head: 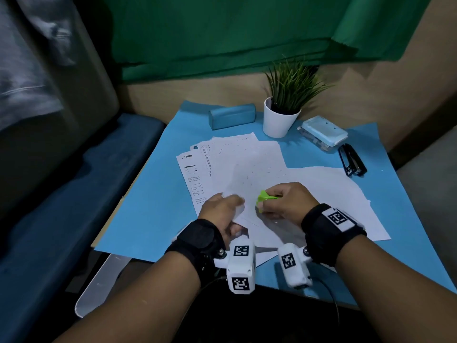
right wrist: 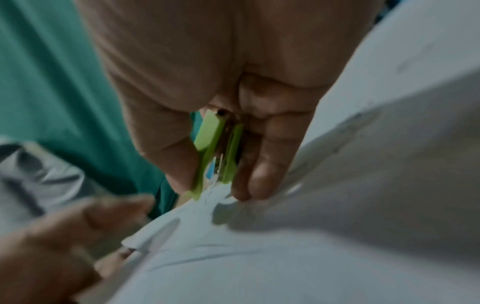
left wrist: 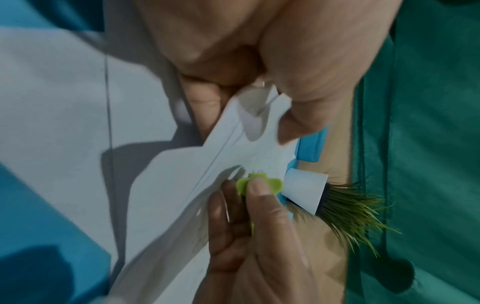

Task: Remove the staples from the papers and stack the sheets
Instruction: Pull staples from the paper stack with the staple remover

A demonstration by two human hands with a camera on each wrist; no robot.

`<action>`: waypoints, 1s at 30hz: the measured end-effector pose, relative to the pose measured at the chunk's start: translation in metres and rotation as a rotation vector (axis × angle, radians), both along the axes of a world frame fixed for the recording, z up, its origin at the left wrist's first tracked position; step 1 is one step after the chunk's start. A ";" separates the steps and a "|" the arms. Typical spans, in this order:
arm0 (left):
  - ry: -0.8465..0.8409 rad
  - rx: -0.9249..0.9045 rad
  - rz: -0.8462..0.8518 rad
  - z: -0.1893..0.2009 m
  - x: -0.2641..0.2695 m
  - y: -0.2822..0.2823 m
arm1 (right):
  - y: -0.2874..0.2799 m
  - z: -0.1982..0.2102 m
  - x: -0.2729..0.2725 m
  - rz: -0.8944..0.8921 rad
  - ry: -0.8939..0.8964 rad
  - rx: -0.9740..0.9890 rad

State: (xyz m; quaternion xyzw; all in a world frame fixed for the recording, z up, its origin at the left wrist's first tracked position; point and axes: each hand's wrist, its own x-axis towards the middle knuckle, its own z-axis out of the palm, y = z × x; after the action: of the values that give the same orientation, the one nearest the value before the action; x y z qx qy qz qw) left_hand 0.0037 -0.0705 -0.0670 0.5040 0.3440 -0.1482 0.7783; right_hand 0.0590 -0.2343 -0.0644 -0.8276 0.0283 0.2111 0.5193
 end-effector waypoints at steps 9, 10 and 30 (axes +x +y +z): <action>-0.012 0.147 -0.199 0.015 0.014 0.011 | 0.016 0.018 -0.002 0.297 -0.342 -0.588; -0.029 0.157 -0.201 0.012 0.014 0.011 | 0.017 0.018 -0.002 0.314 -0.356 -0.621; -0.131 0.007 -0.100 -0.012 -0.012 0.003 | 0.042 0.028 -0.021 0.265 -0.273 -0.789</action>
State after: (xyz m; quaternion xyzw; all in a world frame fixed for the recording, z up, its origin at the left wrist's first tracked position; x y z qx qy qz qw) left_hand -0.0086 -0.0676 -0.0791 0.5318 0.2672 -0.1524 0.7890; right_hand 0.0381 -0.1927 -0.0365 -0.9794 -0.0687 0.1378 0.1309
